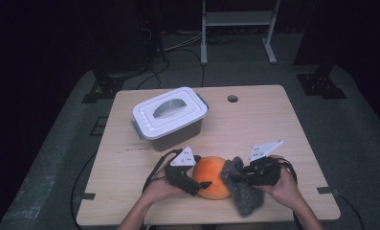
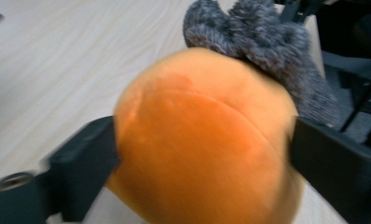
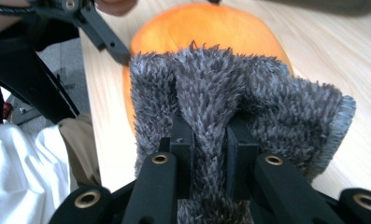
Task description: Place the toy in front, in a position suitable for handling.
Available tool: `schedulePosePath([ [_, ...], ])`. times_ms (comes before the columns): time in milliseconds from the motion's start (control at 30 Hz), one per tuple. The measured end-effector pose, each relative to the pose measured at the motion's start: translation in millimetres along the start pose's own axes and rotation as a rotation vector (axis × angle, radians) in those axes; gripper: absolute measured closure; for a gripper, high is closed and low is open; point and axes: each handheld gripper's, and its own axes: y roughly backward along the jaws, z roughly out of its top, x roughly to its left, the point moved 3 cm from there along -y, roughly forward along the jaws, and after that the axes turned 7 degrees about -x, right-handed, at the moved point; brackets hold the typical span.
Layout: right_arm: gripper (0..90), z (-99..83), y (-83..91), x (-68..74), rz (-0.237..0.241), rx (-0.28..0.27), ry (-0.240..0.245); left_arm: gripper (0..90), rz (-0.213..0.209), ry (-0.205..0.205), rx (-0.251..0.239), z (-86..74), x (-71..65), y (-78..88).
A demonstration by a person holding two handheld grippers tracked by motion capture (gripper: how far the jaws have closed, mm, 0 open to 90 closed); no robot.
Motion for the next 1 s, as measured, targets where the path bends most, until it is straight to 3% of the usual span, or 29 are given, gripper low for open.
schedulePosePath([
  [100, 75.6, 1.9, 6.2, -0.7, -0.013, 0.001, 0.001, 21.4, 0.012, -0.019, 0.008, 3.8, -3.5, 0.9],
  [267, 75.6, 23.9, 15.8, 15.6, -0.011, -0.084, 0.048, 22.6, 0.016, -0.038, -0.013, 11.7, -11.3, -4.3],
  [333, 75.5, 28.5, 10.6, 21.1, -0.016, -0.078, 0.076, 20.9, 0.016, -0.051, -0.016, 14.2, -14.3, -5.4],
  [400, 75.6, 25.8, 2.5, 21.0, -0.031, -0.034, 0.091, 18.0, 0.017, -0.071, -0.015, 14.7, -15.9, -5.1],
  [500, 75.8, 17.1, -2.3, 15.0, -0.002, -0.021, 0.065, 9.0, 0.02, -0.078, -0.003, 13.5, -14.4, -4.5],
  [633, 75.9, 9.4, 6.6, 5.5, -0.014, -0.032, 0.031, 7.5, 0.008, -0.045, -0.014, 10.8, -7.1, 0.5],
  [700, 75.9, 5.2, 10.5, 0.7, -0.013, -0.032, 0.006, 13.7, -0.02, -0.027, -0.029, 9.6, -5.8, 1.6],
  [733, 75.8, 3.9, 12.1, -1.7, -0.019, -0.027, -0.001, 21.0, -0.029, -0.028, -0.04, 9.4, -6.8, 1.5],
  [800, 75.8, 2.7, 15.5, -4.8, -0.038, -0.009, 0.003, 25.1, -0.026, -0.046, -0.041, 10.7, -10.0, -0.5],
  [933, 75.9, 10.0, 24.3, 1.5, -0.067, -0.008, 0.039, 26.3, -0.033, -0.054, -0.044, 14.1, -14.6, -3.4],
  [1000, 76.1, 17.6, 27.3, 8.6, -0.039, -0.05, 0.057, 26.3, -0.036, -0.06, -0.052, 15.8, -17.8, -4.9],
])
